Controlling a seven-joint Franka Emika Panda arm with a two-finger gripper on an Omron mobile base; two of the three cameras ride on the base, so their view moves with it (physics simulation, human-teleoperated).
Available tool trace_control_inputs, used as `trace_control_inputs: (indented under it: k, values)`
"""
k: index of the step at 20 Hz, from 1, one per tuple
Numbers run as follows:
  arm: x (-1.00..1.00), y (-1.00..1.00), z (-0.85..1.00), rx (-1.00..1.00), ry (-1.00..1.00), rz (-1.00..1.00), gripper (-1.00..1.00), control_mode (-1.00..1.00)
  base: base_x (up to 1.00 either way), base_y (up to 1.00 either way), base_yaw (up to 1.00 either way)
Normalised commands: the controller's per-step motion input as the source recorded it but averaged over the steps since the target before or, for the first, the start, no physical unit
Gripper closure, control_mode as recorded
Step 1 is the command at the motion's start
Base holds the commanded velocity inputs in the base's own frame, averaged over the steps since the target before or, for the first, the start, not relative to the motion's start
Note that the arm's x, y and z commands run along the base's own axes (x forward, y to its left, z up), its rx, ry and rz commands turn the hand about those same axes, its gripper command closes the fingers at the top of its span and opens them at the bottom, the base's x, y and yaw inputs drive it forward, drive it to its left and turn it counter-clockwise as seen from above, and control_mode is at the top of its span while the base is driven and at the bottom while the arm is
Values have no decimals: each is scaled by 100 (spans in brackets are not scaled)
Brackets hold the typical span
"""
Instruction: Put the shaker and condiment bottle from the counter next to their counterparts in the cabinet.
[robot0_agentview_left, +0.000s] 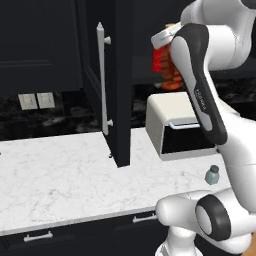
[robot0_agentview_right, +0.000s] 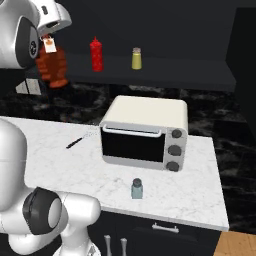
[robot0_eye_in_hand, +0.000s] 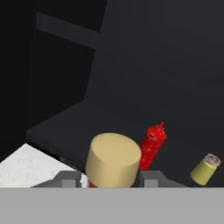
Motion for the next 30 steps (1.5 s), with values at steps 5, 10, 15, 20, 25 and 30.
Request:
trace_control_inputs:
  k: [5,10,15,20,25,30]
  values:
    - [6,0,0,0,-5,0,100,-100,0,0,0]
    - [17,5,0,0,-16,0,100,-100,0,0,0]
    - [14,1,0,0,-5,0,100,-100,0,0,0]
    - [9,0,0,19,1,0,100,-100,0,0,0]
    - [29,0,0,18,5,0,100,-100,0,0,0]
    - [24,0,0,0,0,0,100,-100,0,0,0]
